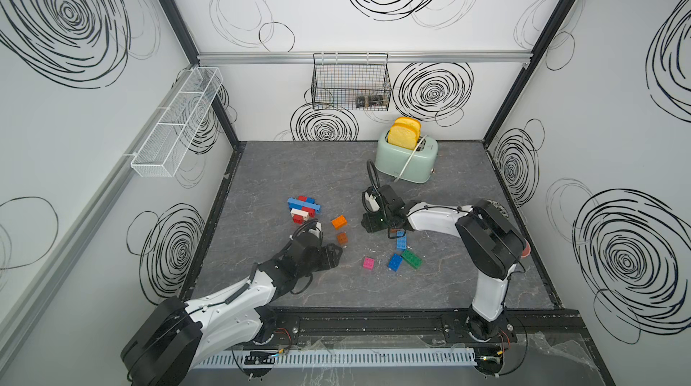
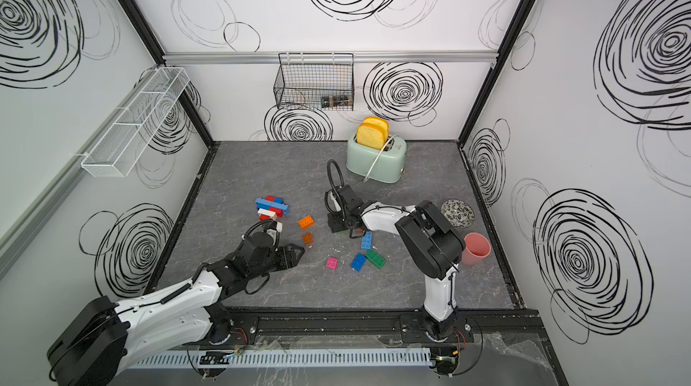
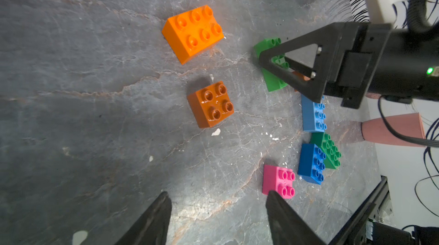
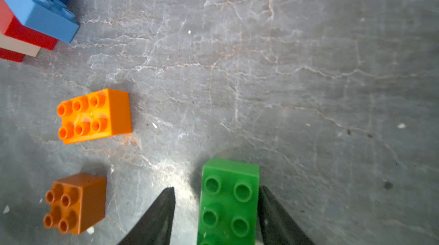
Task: Assemble a heart with lego
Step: Pick up the lego brick from the center of the board.
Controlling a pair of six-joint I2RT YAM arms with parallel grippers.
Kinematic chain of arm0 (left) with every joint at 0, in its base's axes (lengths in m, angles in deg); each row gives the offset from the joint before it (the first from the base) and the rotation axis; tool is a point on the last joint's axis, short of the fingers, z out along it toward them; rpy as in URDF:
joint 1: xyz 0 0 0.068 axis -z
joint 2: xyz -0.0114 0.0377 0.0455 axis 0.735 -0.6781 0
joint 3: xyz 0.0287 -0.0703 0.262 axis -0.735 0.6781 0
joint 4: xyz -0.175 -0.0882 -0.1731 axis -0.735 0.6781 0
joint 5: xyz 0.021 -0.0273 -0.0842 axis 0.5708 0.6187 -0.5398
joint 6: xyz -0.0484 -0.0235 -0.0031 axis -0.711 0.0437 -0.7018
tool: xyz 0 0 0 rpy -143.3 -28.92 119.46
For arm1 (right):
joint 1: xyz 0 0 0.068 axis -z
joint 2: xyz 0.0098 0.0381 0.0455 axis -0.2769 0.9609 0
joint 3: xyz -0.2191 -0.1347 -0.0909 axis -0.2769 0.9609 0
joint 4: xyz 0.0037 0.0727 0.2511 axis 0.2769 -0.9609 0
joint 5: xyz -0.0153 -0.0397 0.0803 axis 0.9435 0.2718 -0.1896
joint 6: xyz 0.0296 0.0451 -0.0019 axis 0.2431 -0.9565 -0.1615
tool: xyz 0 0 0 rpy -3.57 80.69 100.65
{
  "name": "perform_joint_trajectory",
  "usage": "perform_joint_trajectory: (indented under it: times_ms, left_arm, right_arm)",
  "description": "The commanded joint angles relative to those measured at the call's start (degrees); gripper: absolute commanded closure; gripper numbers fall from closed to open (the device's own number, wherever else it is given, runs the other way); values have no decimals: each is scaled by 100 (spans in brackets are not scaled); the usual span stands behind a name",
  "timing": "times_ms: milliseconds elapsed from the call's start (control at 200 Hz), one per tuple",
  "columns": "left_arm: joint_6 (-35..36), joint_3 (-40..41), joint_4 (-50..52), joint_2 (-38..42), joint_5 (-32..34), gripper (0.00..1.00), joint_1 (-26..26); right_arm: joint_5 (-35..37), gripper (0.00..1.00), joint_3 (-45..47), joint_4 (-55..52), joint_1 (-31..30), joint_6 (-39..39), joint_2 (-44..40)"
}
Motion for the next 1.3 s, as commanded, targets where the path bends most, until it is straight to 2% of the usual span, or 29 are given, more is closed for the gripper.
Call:
perform_joint_trajectory:
  times_ms: [0, 190, 295, 370, 520, 715, 1296]
  left_arm:
    - [63, 95, -245, 93, -66, 32, -91]
    - [44, 148, -321, 77, -117, 32, -120]
    - [37, 166, -336, 85, -133, 32, -120]
    - [35, 192, -354, 94, -142, 32, -128]
    - [17, 210, -399, 84, -170, 32, -137]
    - [-9, 236, -417, 107, -180, 32, -138]
    - [-9, 262, -469, 72, -194, 32, -155]
  right_arm:
    - [609, 47, -140, -857, -265, 370, 259]
    - [732, 61, -201, -1031, -545, 781, 169]
    - [620, 65, -220, -1212, -642, 1246, 138]
    - [613, 65, -179, -1318, -647, 1603, 96]
    - [643, 55, -294, -1651, -638, 1988, 120]
    - [476, 59, -406, -1727, -663, 2099, 48]
    - [570, 56, -846, -2081, -673, 2114, 91]
